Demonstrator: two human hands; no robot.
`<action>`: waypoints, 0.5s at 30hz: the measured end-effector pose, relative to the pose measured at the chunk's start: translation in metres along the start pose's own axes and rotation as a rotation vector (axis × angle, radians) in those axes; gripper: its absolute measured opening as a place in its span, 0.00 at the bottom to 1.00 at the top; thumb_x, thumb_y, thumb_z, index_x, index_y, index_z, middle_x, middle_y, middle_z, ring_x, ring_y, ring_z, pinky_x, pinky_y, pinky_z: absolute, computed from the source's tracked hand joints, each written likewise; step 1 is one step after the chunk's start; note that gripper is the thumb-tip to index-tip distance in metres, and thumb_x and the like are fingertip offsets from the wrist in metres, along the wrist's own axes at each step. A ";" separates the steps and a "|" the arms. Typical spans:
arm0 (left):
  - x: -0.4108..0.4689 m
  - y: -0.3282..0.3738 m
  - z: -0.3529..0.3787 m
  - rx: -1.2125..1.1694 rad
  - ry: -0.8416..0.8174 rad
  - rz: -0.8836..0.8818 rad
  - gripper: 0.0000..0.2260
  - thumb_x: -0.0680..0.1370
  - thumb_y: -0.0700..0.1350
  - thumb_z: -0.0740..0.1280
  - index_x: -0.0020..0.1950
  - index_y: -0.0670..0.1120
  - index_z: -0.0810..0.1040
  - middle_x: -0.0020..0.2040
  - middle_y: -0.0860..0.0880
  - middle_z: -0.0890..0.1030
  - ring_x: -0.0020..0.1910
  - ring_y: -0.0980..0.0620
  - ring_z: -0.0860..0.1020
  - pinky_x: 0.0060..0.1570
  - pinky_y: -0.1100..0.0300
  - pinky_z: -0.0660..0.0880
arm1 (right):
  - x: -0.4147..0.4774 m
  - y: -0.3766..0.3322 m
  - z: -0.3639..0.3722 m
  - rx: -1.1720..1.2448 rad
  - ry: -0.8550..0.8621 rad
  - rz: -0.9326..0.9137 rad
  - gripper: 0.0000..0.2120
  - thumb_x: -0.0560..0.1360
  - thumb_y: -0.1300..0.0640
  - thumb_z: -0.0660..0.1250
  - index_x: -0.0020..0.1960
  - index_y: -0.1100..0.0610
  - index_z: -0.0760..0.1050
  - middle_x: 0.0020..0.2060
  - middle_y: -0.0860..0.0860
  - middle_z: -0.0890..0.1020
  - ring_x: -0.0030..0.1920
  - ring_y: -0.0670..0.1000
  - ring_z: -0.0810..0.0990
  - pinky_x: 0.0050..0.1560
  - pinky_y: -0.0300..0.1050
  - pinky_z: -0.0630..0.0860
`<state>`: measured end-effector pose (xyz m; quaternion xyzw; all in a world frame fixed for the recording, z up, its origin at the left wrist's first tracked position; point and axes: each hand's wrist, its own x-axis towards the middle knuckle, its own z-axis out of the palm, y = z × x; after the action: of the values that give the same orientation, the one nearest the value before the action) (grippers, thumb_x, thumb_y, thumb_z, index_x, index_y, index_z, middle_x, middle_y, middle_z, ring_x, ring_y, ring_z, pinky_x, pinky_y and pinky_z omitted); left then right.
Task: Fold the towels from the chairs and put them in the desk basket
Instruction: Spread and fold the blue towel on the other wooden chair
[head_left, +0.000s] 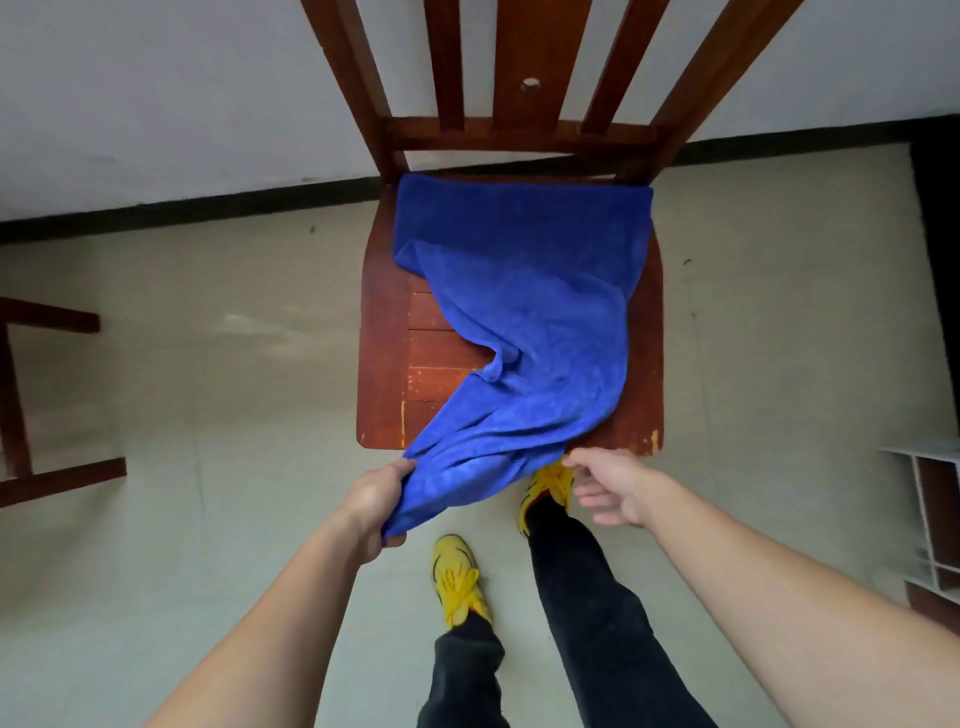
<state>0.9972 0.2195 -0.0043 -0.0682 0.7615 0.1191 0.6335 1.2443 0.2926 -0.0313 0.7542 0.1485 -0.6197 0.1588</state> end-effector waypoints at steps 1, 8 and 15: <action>0.005 -0.008 -0.006 0.022 -0.014 0.024 0.08 0.78 0.47 0.61 0.46 0.47 0.78 0.24 0.51 0.72 0.20 0.53 0.64 0.23 0.68 0.57 | 0.005 0.010 0.021 0.051 -0.056 0.011 0.17 0.72 0.50 0.71 0.57 0.56 0.75 0.56 0.55 0.78 0.57 0.56 0.77 0.53 0.52 0.73; 0.007 -0.023 -0.033 0.060 -0.007 0.126 0.06 0.78 0.47 0.63 0.44 0.47 0.77 0.29 0.50 0.70 0.25 0.52 0.64 0.23 0.67 0.58 | 0.006 0.013 0.075 0.464 0.191 -0.313 0.13 0.57 0.49 0.73 0.36 0.56 0.76 0.41 0.54 0.78 0.41 0.53 0.74 0.44 0.51 0.73; -0.020 -0.059 -0.035 0.058 -0.074 0.121 0.07 0.77 0.48 0.64 0.43 0.46 0.73 0.31 0.49 0.70 0.26 0.52 0.64 0.21 0.66 0.57 | -0.058 0.057 0.036 0.877 -0.236 -0.358 0.05 0.69 0.57 0.63 0.43 0.56 0.76 0.44 0.55 0.82 0.41 0.55 0.82 0.38 0.42 0.79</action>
<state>0.9830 0.1520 0.0155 0.0007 0.7434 0.1376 0.6546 1.2250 0.2242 0.0223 0.6371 -0.0182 -0.7227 -0.2674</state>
